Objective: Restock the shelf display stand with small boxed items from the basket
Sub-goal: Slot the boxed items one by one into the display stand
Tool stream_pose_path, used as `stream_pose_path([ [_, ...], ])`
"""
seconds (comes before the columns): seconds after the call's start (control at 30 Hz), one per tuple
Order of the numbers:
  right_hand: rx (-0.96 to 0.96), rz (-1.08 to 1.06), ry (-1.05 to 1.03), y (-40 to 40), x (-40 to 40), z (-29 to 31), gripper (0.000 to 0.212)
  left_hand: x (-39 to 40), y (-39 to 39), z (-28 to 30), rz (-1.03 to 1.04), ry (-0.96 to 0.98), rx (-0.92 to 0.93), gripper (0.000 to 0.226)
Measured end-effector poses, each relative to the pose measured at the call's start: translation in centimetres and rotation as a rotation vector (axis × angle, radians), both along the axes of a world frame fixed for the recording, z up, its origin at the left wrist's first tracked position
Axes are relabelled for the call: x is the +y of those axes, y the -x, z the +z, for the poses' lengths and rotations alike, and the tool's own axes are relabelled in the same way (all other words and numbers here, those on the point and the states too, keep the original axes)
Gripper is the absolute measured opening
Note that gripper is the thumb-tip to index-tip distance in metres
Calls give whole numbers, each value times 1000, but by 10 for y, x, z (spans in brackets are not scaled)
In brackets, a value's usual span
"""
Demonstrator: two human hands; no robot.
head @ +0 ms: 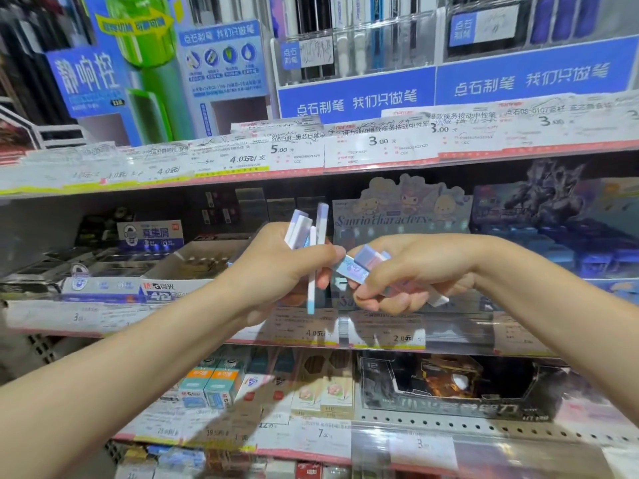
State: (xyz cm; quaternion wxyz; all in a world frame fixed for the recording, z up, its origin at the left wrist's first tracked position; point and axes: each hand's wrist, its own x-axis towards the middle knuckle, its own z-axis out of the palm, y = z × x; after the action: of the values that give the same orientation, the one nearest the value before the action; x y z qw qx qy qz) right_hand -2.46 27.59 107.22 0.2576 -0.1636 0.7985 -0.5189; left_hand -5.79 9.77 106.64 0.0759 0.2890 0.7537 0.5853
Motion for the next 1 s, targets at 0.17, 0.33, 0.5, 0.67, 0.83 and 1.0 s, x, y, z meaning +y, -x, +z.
stream_pose_path([
  [0.17,105,-144,67,-3,6,1,12,-6,0,-4,52,-87,-13,28],
  [0.33,242,-485,154,-7,3,-5,25,-11,1,-10,102,-82,13,30],
  [0.5,499,-617,431,-3,-11,-9,7,-10,-2,-17,104,-19,56,20],
  [0.67,644,-655,234,7,-6,-2,16,-17,4,-23,147,221,299,16],
  [0.83,843,-674,-171,28,9,1,20,-20,-1,-31,-15,796,661,56],
  [1.0,947,-609,-364,47,8,-11,22,-10,-6,-32,-3,979,738,76],
])
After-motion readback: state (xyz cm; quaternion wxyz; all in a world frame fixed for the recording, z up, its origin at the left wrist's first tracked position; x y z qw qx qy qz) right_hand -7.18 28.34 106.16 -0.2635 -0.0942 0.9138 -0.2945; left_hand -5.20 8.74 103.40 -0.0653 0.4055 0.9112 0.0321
